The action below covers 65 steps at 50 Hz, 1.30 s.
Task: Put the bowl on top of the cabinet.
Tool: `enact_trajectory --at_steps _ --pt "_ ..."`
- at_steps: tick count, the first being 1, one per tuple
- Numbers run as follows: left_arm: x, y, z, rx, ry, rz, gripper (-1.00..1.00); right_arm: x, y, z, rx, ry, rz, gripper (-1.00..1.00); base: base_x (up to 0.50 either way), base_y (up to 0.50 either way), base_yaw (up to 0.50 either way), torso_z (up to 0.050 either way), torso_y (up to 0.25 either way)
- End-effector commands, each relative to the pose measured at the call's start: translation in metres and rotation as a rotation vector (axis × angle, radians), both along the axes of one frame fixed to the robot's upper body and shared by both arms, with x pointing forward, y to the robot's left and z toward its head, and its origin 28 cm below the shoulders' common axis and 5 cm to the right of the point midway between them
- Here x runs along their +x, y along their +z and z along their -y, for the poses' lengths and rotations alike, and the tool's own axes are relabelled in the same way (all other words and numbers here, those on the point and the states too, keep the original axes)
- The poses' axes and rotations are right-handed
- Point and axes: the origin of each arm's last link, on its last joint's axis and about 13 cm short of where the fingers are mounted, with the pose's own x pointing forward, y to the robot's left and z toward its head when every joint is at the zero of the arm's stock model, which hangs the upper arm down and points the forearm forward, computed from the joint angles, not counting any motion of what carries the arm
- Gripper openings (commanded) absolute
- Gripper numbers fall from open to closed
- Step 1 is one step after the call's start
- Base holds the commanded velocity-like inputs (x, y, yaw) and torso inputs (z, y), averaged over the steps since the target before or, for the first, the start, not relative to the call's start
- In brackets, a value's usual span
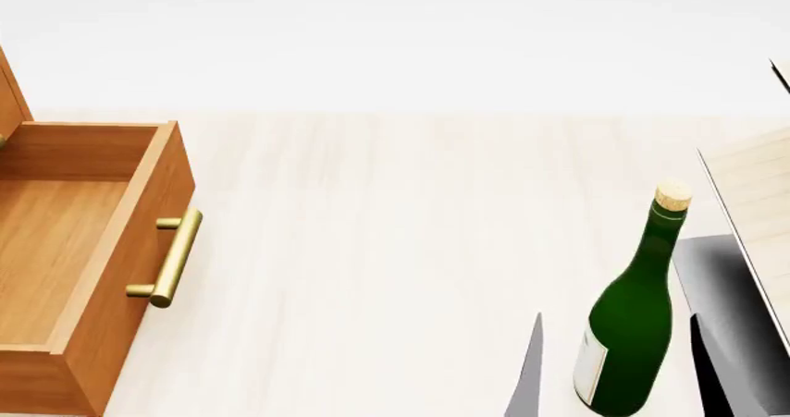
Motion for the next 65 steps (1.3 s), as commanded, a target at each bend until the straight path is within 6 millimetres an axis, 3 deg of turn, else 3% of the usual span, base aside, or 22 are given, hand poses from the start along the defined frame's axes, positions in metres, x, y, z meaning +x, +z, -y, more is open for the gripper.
enact_trajectory --at_steps 1,48,49,65 --pt "-0.002 0.004 -0.004 0.001 0.053 0.016 -1.00 0.000 -0.001 0.000 -0.001 0.003 -0.001 1.00 0.00 0.00 0.00 0.000 0.000" --pt "0.017 -0.030 0.004 0.092 0.068 -0.121 -1.00 0.001 -0.002 -0.001 -0.003 0.009 -0.009 1.00 0.00 0.00 0.00 0.000 0.000" --pt "0.017 -0.030 0.004 0.093 0.070 -0.121 1.00 0.001 -0.002 -0.001 -0.002 0.009 -0.009 1.00 0.00 0.00 0.00 0.000 0.000" --pt "0.019 -0.033 0.006 0.124 0.056 -0.140 1.00 0.002 -0.002 -0.001 -0.004 0.010 -0.009 1.00 0.00 0.00 0.00 0.000 0.000"
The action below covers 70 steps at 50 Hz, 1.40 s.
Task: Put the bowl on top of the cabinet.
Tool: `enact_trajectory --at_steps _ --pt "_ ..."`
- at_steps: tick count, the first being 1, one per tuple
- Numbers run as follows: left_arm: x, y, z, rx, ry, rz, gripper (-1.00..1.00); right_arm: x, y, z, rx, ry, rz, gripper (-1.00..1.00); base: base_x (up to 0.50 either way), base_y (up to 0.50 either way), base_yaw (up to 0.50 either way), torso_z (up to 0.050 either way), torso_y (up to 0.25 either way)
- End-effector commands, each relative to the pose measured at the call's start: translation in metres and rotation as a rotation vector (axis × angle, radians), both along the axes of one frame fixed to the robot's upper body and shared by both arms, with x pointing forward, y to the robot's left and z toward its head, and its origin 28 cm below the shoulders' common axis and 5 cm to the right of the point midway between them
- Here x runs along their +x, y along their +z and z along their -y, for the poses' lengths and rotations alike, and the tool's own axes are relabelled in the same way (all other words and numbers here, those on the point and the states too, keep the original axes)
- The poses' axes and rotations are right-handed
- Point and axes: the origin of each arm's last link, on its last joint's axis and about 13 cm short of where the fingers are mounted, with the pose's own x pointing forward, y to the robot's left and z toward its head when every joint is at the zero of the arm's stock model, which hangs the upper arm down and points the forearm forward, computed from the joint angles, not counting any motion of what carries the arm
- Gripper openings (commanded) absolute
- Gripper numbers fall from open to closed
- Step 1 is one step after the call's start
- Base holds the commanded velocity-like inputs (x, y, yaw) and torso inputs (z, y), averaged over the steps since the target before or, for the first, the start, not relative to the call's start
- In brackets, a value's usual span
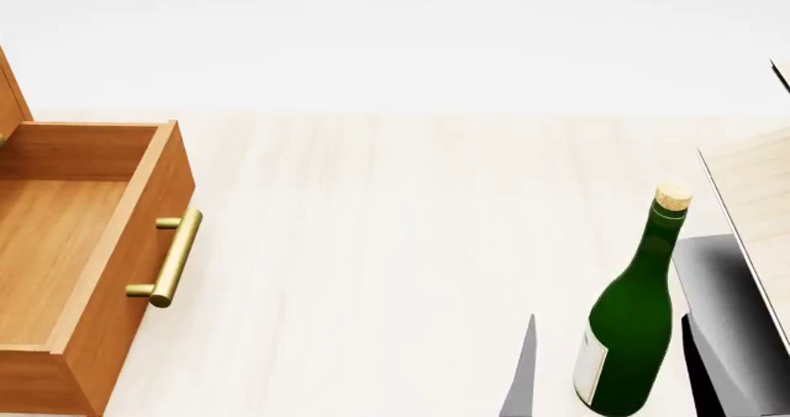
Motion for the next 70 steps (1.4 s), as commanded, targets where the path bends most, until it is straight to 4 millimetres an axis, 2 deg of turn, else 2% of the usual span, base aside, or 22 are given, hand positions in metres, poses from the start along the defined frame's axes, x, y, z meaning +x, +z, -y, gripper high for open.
enact_trajectory --at_steps 1,12,16,22,30,34,37,38,39,41,43,45,49,52,53,54,58,59,63,70 --pt "0.001 -0.002 0.002 0.022 -0.008 -0.016 1.00 0.000 0.000 0.000 -0.001 0.000 0.001 1.00 0.00 0.00 0.00 0.000 0.000" --pt "0.000 0.003 0.002 0.050 -0.012 -0.007 1.00 0.001 0.000 0.000 -0.001 0.001 0.001 1.00 0.00 0.00 0.00 0.000 0.000" --pt "-0.007 0.007 0.004 0.043 0.009 0.020 1.00 0.000 -0.001 0.000 -0.001 0.001 0.000 1.00 0.00 0.00 0.00 0.000 0.000" --pt "-0.028 0.004 0.018 0.065 0.007 0.047 1.00 0.000 -0.001 0.000 0.001 0.002 0.001 1.00 0.00 0.00 0.00 0.000 0.000" --pt "-0.070 -0.002 0.042 0.209 -0.028 0.206 1.00 -0.001 0.000 0.001 0.002 -0.005 0.007 1.00 0.00 0.00 0.00 0.000 0.000" --pt "-0.083 -0.012 0.053 0.275 -0.033 0.266 1.00 -0.001 0.001 0.002 0.014 -0.021 0.020 1.00 0.00 0.00 0.00 0.000 0.000" --pt "-0.096 -0.030 0.067 0.369 -0.008 0.335 1.00 -0.002 0.003 0.005 0.023 -0.046 0.036 1.00 0.00 0.00 0.00 0.000 0.000" --pt "-0.097 -0.031 0.067 0.369 -0.008 0.335 1.00 -0.002 0.003 0.005 0.023 -0.046 0.036 1.00 0.00 0.00 0.00 0.000 0.000" --pt "-0.103 -0.043 0.074 0.449 -0.050 0.407 1.00 -0.003 0.004 0.007 0.028 -0.054 0.045 1.00 0.00 0.00 0.00 0.000 0.000" --pt "-0.108 -0.057 0.079 0.481 -0.049 0.463 1.00 -0.003 0.005 0.008 0.030 -0.065 0.052 1.00 0.00 0.00 0.00 0.000 0.000" --pt "-0.116 -0.089 0.090 0.560 -0.007 0.512 1.00 -0.004 0.006 0.012 0.039 -0.084 0.070 1.00 0.00 0.00 0.00 0.000 0.000" --pt "-0.120 -0.096 0.092 0.564 -0.012 0.566 1.00 -0.004 0.006 0.012 0.039 -0.085 0.075 1.00 0.00 0.00 0.00 0.000 0.000" --pt "-0.139 -0.141 0.106 0.619 0.015 0.700 1.00 -0.005 0.010 0.014 0.040 -0.100 0.112 1.00 0.00 0.00 0.00 0.000 0.000" --pt "-0.146 -0.152 0.110 0.611 0.018 0.724 1.00 -0.004 0.010 0.014 0.036 -0.117 0.127 1.00 0.00 0.00 0.00 0.000 0.000" --pt "-0.155 -0.165 0.113 0.639 0.054 0.749 1.00 -0.004 0.012 0.015 0.043 -0.132 0.152 1.00 0.00 0.00 0.00 0.000 0.000" --pt "-0.155 -0.166 0.114 0.642 0.060 0.758 1.00 -0.004 0.012 0.015 0.043 -0.132 0.152 1.00 0.00 0.00 0.00 0.000 0.000" --pt "-0.167 -0.187 0.120 0.728 0.115 0.828 1.00 -0.005 0.012 0.017 0.035 -0.181 0.204 1.00 0.00 0.00 0.00 0.000 0.000" --pt "-0.167 -0.188 0.120 0.728 0.115 0.828 1.00 -0.005 0.011 0.017 0.035 -0.181 0.204 1.00 0.00 0.00 0.00 0.000 0.000" --pt "-0.181 -0.210 0.124 0.708 0.167 0.875 1.00 -0.008 0.013 0.018 0.070 -0.192 0.261 1.00 0.00 0.00 0.00 0.000 0.000" --pt "-0.191 -0.225 0.130 0.753 0.235 0.943 1.00 -0.015 0.018 0.021 0.085 -0.223 0.359 1.00 0.00 0.00 0.00 0.000 0.000"
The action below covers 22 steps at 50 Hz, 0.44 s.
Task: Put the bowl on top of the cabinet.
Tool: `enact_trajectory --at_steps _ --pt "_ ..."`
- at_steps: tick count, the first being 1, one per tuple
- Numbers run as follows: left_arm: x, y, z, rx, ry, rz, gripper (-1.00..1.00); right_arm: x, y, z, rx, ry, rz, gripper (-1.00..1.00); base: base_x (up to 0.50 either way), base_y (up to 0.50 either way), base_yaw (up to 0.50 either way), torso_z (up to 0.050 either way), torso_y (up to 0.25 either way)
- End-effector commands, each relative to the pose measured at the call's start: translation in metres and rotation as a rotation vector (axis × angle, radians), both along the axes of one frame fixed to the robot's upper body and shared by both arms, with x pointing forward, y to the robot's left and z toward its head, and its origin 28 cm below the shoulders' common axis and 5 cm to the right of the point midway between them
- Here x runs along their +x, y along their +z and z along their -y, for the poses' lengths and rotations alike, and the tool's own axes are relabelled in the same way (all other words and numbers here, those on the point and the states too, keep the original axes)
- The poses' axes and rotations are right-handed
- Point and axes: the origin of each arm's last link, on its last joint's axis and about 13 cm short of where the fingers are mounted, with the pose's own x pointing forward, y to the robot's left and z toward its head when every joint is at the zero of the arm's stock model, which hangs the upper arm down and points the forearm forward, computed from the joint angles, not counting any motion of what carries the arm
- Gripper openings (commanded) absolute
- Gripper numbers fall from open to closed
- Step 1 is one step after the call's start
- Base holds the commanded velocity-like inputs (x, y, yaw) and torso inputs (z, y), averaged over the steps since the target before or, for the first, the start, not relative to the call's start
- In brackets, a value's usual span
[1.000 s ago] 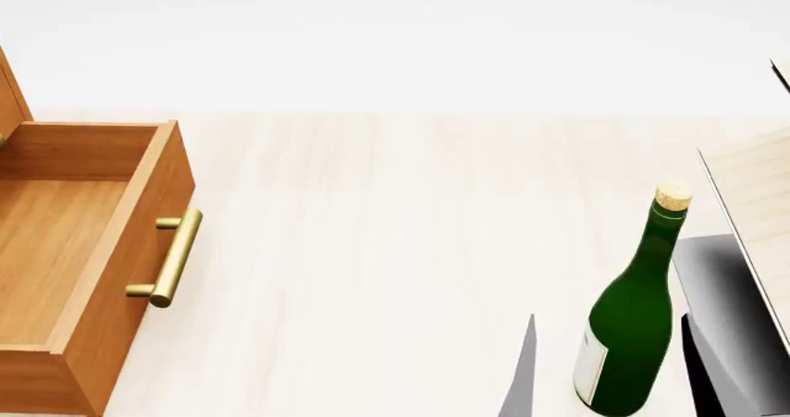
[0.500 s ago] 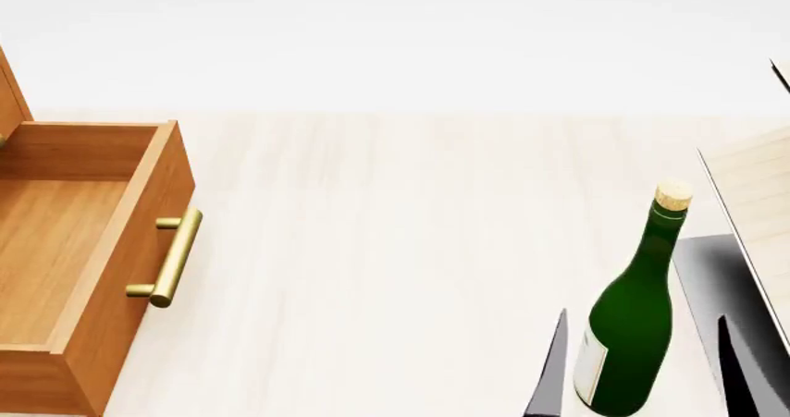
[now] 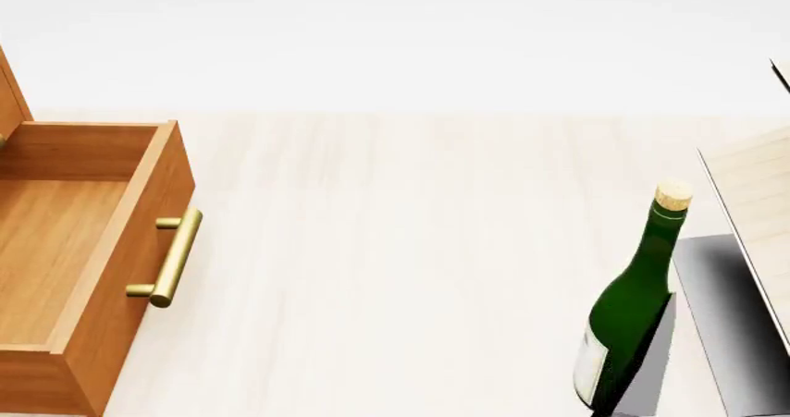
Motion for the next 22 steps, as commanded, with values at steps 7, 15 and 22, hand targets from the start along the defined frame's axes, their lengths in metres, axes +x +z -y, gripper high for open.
enact_trajectory --at_steps 7,15,22 --pt "-0.034 -0.046 0.020 0.062 0.061 0.155 1.00 -0.006 0.001 0.004 0.005 -0.062 0.145 1.00 0.00 0.00 0.00 0.000 0.000" --pt "-0.031 -0.049 0.023 0.081 0.052 0.161 1.00 -0.006 0.000 0.004 -0.016 -0.074 0.170 1.00 0.00 0.00 0.00 0.000 0.000" --pt "-0.032 -0.052 0.025 0.091 0.073 0.182 1.00 -0.006 -0.002 0.005 -0.012 -0.086 0.183 1.00 0.00 0.00 0.00 0.000 0.000"
